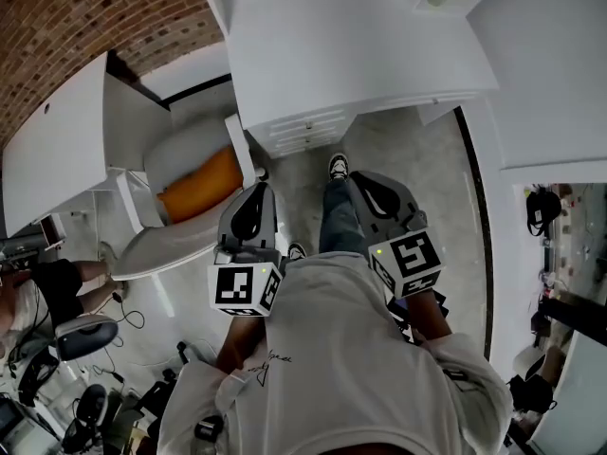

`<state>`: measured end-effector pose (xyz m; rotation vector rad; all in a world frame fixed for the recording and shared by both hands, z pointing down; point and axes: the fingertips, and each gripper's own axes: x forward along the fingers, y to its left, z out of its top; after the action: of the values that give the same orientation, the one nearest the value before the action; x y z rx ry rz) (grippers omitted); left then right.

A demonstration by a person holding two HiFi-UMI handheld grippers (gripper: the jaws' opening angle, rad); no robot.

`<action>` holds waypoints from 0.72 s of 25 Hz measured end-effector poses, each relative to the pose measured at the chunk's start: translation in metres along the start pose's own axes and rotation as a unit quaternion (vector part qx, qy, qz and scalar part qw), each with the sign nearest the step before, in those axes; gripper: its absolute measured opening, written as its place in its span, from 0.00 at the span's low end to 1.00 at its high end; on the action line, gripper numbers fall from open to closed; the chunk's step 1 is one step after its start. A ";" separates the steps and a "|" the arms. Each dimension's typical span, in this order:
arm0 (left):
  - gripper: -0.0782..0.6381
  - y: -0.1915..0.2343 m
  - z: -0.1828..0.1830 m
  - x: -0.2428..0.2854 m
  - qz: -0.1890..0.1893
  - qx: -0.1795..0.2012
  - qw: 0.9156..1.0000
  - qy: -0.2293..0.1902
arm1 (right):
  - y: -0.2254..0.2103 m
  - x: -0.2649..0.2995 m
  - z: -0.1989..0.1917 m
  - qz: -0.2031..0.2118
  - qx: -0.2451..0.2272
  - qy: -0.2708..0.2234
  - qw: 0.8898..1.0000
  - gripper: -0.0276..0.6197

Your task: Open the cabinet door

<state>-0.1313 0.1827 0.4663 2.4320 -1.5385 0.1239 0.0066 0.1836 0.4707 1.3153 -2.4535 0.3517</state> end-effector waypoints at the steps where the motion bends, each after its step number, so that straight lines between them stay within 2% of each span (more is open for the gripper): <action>1: 0.13 0.003 0.005 0.017 0.005 -0.002 1.000 -0.005 | -0.016 0.011 0.007 0.001 -0.005 -0.002 1.000 0.08; 6: 0.13 0.013 0.049 0.101 0.032 0.001 0.999 -0.039 | -0.087 0.066 0.047 0.029 -0.013 -0.008 0.999 0.08; 14: 0.13 0.025 0.110 0.227 0.081 -0.004 0.995 -0.061 | -0.178 0.142 0.112 0.090 -0.045 -0.025 0.995 0.08; 18: 0.13 0.022 0.130 0.273 0.095 0.005 0.993 -0.066 | -0.212 0.167 0.130 0.116 -0.052 -0.029 0.991 0.08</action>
<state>-0.0406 -0.0989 0.4019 2.3388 -1.8300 0.0076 0.0757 -0.1054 0.4319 1.0130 -2.6413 0.2401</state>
